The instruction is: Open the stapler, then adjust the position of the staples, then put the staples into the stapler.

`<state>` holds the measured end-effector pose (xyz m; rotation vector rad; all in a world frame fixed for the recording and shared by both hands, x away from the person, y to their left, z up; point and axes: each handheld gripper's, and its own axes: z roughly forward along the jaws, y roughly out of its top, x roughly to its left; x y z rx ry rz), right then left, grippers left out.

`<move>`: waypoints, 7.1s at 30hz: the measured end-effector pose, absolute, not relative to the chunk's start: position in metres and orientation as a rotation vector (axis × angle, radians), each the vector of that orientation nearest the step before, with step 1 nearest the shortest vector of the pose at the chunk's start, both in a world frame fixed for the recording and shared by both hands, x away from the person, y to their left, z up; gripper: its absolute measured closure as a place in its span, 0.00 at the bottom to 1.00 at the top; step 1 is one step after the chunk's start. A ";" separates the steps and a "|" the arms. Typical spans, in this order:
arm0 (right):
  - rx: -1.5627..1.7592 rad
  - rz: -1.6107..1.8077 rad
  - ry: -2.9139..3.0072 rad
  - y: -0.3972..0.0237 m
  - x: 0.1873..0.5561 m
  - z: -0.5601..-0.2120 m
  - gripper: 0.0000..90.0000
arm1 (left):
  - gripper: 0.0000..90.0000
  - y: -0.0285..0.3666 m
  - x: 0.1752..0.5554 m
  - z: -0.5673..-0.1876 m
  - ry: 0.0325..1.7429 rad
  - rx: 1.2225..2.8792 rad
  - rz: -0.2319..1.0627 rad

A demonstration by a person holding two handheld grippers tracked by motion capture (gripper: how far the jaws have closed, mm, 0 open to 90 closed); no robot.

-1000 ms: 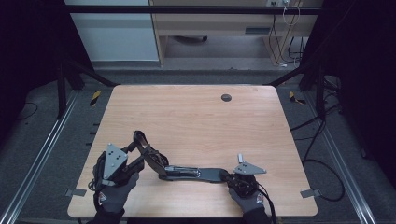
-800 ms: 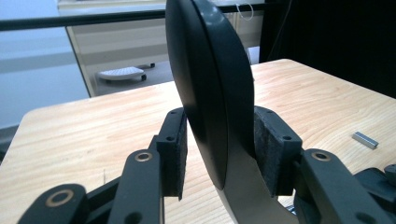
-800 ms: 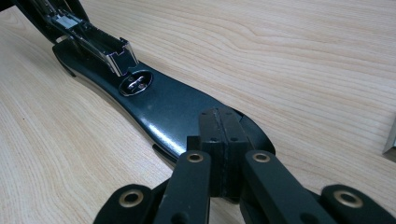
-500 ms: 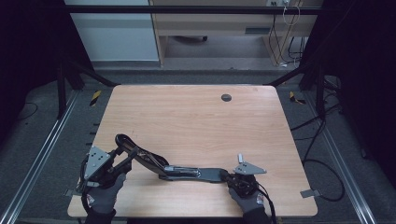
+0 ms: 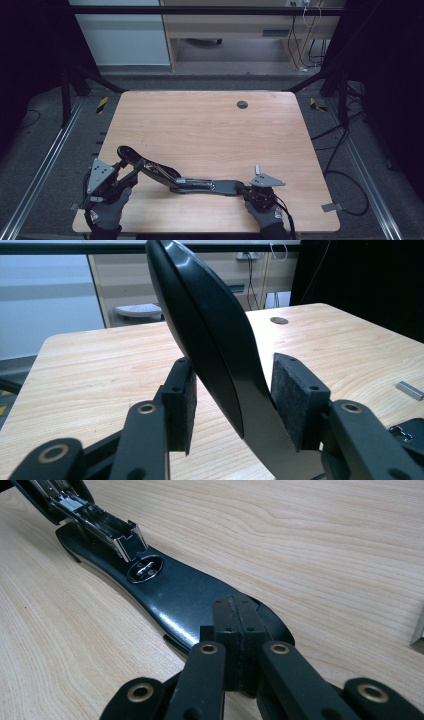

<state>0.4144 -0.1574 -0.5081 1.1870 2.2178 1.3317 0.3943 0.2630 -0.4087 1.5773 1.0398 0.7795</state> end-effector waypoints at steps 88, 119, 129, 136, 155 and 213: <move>1.345 1.149 2.124 -0.199 0.454 -0.496 1.00 | 0.49 0.292 0.395 -0.484 1.241 1.801 0.833; 1.411 1.028 2.119 -0.214 0.455 -0.502 1.00 | 0.48 0.291 0.394 -0.484 1.229 1.813 0.822; 1.386 1.102 2.113 -0.212 0.456 -0.498 1.00 | 0.48 0.290 0.394 -0.484 1.228 1.815 0.829; 1.384 1.071 2.132 -0.204 0.460 -0.502 1.00 | 0.48 0.291 0.394 -0.484 1.228 1.814 0.828; 1.353 1.075 2.128 -0.214 0.459 -0.489 0.94 | 0.48 0.293 0.396 -0.486 1.235 1.814 0.814; 1.244 0.841 2.405 -0.201 0.505 -0.482 0.84 | 0.48 0.292 0.399 -0.493 1.262 1.842 0.798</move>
